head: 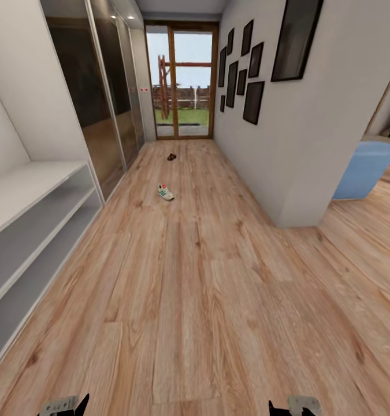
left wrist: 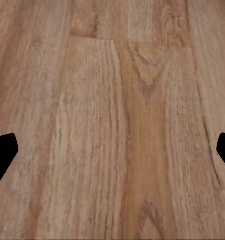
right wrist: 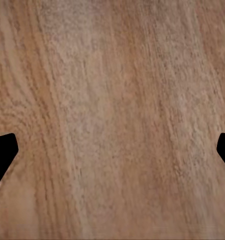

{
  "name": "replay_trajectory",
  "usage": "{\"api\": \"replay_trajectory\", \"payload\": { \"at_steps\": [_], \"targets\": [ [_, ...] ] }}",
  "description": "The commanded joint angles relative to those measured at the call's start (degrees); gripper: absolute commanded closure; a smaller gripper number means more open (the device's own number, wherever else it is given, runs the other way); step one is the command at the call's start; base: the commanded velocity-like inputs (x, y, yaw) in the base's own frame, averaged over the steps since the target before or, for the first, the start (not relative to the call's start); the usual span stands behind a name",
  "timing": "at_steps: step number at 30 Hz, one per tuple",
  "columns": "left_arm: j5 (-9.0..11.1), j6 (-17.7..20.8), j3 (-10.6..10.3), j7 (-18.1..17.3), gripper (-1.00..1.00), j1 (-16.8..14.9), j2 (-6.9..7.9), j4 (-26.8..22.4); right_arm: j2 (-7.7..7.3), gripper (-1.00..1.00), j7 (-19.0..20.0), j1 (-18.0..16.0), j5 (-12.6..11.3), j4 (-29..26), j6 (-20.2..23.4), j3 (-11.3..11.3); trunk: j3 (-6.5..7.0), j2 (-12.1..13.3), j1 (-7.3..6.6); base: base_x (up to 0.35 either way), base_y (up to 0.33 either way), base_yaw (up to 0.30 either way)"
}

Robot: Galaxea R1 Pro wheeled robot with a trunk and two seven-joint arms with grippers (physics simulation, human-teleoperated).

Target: Pick up the two gym shoes and the two sandals from the corridor floor and place them onto the hallstand (shoe rack) in the corridor, making sure they are on the rack and not on the floor. Arrange them so the two gym shoes are next to each other and the two sandals are next to each other.

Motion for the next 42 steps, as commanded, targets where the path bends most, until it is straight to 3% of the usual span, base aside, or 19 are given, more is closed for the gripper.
{"api": "replay_trajectory", "payload": {
  "at_steps": [1, 4, 6, 9, 19, 42],
  "targets": [
    [0.6, 0.04, 0.1, -0.57, -1.0, -0.04, 0.0, 0.08, -0.05, -1.0, -0.17, -0.02, -0.44, -0.61, -0.35, 0.82, -0.05, -0.02, 0.03, 0.34, 0.0, 0.0],
    [0.6, 0.04, 0.1, -0.57, -1.0, -0.04, -0.01, 0.09, -0.09, -1.0, -0.15, -0.02, -0.44, -2.83, -0.76, 1.96, -0.05, -0.02, 0.03, 0.34, 0.0, 0.0],
    [0.6, 0.04, 0.1, -0.57, -1.0, -0.04, -0.02, 0.1, -0.43, -1.0, -0.13, -0.02, -0.43, -6.75, -1.1, 4.1, -0.05, -0.02, 0.03, 0.339, 0.0, 0.0],
    [0.6, 0.04, 0.1, -0.57, -1.0, -0.04, -0.02, 0.1, -0.79, -1.0, -0.14, -0.02, -0.43, -7.36, -1.15, 4.48, -0.05, -0.02, 0.03, 0.339, 0.0, 0.0],
    [0.28, 0.04, 0.02, -0.57, -1.0, -0.04, -0.68, 0.1, -1.96, -1.0, -0.44, -0.02, -0.43, -7.75, -1.28, 4.94, -0.05, -0.02, 0.03, 0.339, 0.0, 0.0],
    [0.25, 0.04, 0.01, -0.57, -1.0, -0.04, -0.92, 0.1, -2.14, -1.0, -0.5, -0.02, -0.74, -7.43, -1.24, 4.78, -0.05, -0.02, 0.03, 0.339, 0.0, 0.0]
  ]
}}
